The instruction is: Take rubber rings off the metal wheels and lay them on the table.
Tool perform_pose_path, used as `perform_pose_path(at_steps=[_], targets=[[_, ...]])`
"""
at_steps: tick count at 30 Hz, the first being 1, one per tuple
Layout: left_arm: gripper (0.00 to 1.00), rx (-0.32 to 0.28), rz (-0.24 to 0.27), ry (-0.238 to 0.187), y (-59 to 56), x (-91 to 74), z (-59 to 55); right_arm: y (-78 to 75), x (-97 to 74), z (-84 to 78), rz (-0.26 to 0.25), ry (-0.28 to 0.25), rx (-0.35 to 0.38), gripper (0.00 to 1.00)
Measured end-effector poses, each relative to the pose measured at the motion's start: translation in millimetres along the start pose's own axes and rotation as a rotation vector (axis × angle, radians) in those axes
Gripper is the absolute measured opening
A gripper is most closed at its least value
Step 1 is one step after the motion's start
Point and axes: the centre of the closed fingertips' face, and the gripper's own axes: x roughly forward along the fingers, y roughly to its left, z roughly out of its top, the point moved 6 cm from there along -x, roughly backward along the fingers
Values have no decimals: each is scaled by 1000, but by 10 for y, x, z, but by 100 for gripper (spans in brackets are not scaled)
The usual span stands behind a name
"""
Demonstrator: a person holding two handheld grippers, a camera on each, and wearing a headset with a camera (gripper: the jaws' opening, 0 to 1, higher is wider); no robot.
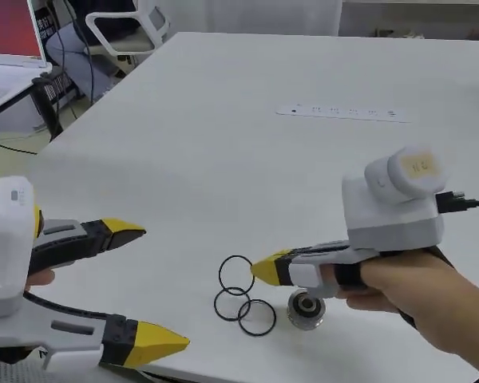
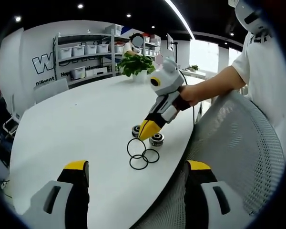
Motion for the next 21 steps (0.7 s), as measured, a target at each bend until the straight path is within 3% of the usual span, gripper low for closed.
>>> perform_pose_path(at_steps=[6,21], targets=[[81,3,-2,24,-3,11,-38,-38,64,-74,-13,35,-26,0],[79,-14,11,19,4,2,-47,-148,115,-145,-97,76,-90,0]])
